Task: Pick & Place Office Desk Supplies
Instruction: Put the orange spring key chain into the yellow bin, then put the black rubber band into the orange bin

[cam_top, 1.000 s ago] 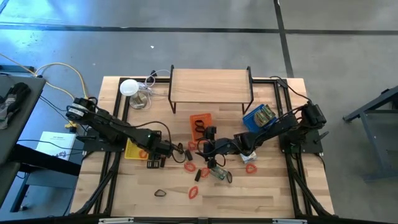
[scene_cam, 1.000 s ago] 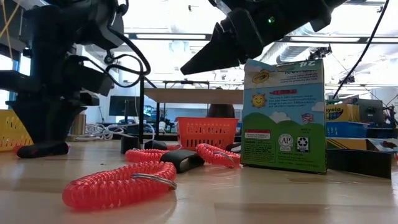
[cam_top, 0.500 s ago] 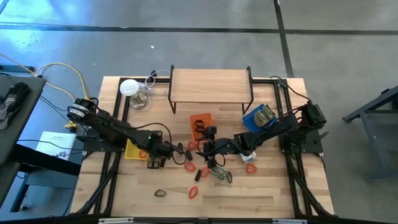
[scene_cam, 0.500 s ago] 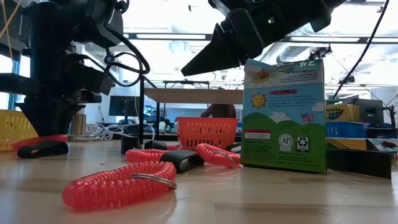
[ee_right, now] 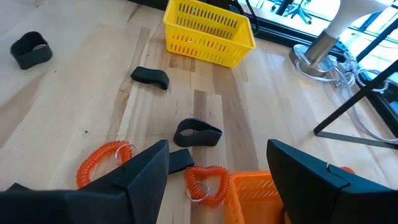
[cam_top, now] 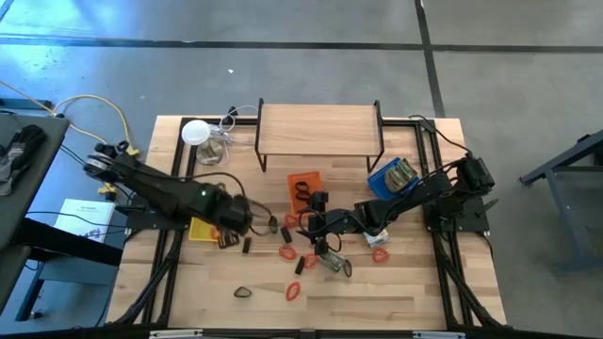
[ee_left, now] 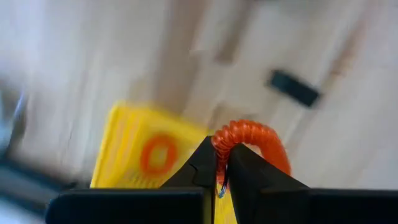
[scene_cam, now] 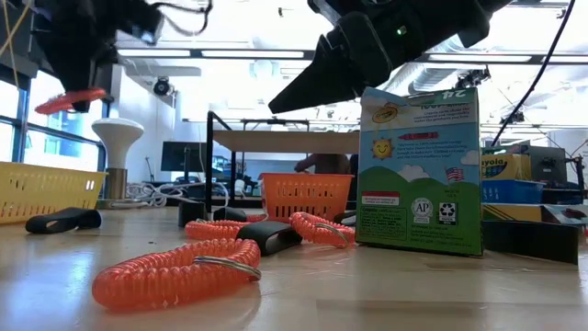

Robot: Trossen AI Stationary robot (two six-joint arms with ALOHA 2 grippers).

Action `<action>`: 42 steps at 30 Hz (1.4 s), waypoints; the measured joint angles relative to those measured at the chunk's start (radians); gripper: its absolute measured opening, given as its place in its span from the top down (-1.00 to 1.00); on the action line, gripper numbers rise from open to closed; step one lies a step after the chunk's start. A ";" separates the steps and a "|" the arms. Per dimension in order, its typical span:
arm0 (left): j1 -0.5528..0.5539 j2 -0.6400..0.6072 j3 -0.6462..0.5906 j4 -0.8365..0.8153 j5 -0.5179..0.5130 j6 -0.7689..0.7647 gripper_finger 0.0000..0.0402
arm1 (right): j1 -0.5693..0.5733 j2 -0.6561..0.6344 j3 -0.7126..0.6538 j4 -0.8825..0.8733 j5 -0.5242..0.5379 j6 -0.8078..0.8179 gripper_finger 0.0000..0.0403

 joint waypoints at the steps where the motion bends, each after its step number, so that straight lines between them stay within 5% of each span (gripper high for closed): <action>1: 0.010 -0.007 0.000 -0.054 -0.008 -0.060 0.91 | 0.000 0.000 0.000 -0.001 -0.009 0.003 -0.28; 8: 0.020 -0.010 -0.047 -0.185 0.005 -0.247 0.90 | -0.001 0.000 0.000 -0.014 -0.037 0.030 -0.28; 22: 0.056 -0.003 -0.238 -0.083 0.077 -0.159 0.87 | 0.000 0.000 0.000 -0.027 -0.051 0.052 -0.28; 33: 0.051 0.000 -0.241 -0.063 0.070 -0.098 0.47 | 0.000 0.000 0.000 -0.029 -0.059 0.052 -0.28; 42: 0.027 0.000 -0.180 0.002 0.069 0.067 0.43 | 0.000 0.000 0.000 -0.029 -0.059 0.052 -0.28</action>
